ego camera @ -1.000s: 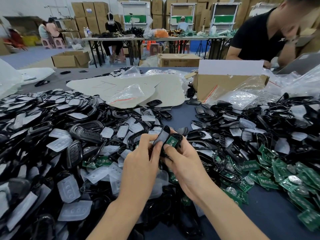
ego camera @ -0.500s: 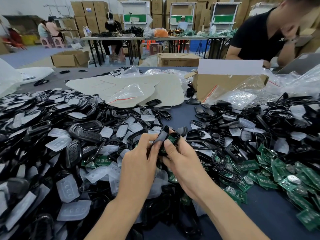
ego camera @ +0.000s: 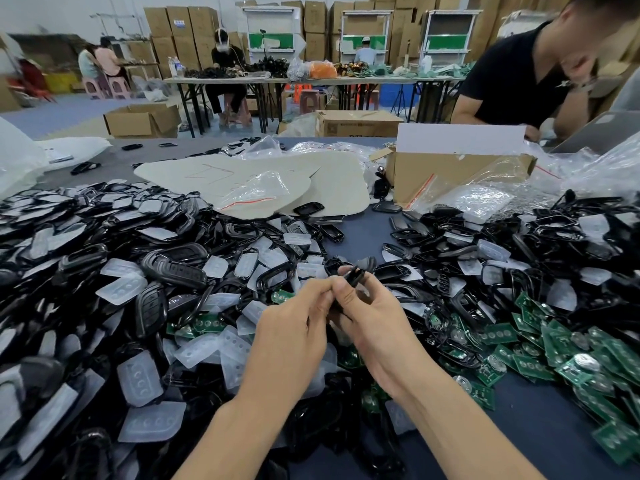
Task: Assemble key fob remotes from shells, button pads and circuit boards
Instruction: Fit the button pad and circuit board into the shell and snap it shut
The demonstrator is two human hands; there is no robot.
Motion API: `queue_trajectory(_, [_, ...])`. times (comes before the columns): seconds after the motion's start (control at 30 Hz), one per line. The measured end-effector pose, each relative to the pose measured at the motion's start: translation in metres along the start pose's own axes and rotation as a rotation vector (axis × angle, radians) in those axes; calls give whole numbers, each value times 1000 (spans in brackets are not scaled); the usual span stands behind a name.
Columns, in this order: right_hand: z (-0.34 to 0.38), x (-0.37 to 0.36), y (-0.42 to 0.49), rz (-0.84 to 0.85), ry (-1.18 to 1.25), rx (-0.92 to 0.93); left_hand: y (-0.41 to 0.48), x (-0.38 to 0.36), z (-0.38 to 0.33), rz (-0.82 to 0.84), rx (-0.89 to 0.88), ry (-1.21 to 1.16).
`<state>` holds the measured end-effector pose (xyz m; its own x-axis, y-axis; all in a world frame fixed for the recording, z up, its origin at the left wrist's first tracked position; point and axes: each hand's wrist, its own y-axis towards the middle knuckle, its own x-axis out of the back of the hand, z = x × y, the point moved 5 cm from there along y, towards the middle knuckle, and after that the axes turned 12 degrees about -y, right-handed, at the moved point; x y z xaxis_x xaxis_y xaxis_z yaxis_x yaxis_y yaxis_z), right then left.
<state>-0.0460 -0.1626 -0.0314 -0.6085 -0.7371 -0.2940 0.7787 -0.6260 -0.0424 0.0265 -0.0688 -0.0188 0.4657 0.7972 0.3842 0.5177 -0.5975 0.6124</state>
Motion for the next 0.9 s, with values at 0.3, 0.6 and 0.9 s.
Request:
queue_trajectory(0.3, [-3,1,3,-15,203,-102,-3,-12,-1,68,-102,159])
queue_trajectory(0.6, [-10,-2,4,-23,433,-143,-1,-7,-10,-106,-194,127])
queue_trajectory(0.9, [-10,-5,2,-20,436,-66,0,-7,-9,-84,-174,94])
